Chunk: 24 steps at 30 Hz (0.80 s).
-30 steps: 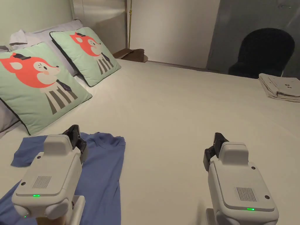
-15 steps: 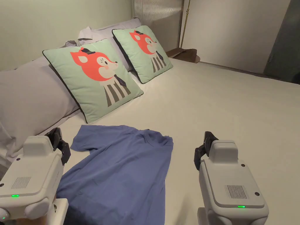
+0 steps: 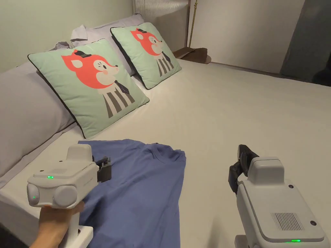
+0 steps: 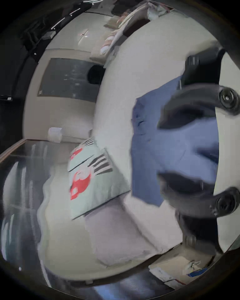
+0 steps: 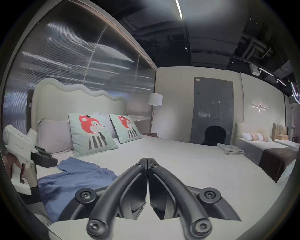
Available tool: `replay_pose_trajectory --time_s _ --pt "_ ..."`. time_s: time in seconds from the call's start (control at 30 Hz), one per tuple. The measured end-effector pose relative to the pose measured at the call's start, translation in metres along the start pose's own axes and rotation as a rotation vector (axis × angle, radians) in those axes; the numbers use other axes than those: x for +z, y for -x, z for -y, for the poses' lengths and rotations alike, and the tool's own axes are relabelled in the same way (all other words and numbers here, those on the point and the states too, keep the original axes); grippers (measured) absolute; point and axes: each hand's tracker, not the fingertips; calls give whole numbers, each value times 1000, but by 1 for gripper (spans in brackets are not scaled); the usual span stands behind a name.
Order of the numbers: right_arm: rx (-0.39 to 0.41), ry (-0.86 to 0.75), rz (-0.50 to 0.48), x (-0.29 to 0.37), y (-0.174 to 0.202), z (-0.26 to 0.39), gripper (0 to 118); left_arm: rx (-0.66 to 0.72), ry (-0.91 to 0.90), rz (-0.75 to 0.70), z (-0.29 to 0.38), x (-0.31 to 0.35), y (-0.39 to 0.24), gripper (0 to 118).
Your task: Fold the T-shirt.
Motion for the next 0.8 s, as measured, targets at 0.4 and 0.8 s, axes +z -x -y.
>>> replay_pose_trajectory --time_s 0.4,0.8 --pt "15 61 75 -4 -37 18 0 -62 325 31 25 -123 -46 101" --pt "-13 83 114 6 -65 23 0 -38 326 66 39 -119 -55 5"
